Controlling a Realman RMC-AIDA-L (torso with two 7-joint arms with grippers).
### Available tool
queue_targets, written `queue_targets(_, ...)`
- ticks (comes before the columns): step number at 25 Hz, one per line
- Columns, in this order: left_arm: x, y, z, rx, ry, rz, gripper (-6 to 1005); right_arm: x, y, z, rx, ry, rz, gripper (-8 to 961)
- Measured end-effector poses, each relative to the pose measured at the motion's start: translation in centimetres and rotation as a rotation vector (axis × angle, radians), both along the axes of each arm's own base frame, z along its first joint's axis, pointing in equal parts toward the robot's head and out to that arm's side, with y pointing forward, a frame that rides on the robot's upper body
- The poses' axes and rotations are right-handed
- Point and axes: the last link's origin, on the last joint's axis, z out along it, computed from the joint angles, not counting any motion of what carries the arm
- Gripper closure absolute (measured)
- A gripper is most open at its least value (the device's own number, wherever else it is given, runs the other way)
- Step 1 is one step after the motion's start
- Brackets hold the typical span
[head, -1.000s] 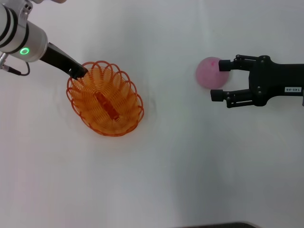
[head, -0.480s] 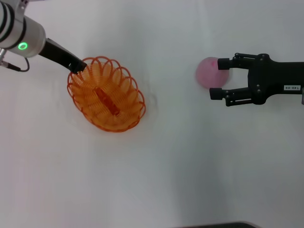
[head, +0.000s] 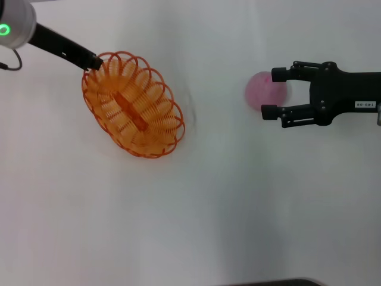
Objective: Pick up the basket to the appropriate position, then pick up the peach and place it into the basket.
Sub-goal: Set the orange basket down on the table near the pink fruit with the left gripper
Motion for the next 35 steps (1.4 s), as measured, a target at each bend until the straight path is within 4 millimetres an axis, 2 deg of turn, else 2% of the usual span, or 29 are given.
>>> queue_targets(7,0.3,0.1,1.1,0.02,-0.018,0.012,959,-0.1,0.4,0.0,0.008,-0.008,0.002,8)
queue_targets(18,0.1,0.1,1.2,0.053,-0.071,0.079,962,-0.5,0.9,0.3,0.003,-0.016,0.009,8)
queue_targets(26,-1.0,0.2,0.7,0.138,-0.152,0.224,962,-0.7,1.4,0.7,0.008,-0.022,-0.004,8)
queue_targets(35,-2.6,-1.0,-0.1,0.226,-0.258,0.436,963,-0.9,2.0,0.9,-0.01,-0.059,0.004,8)
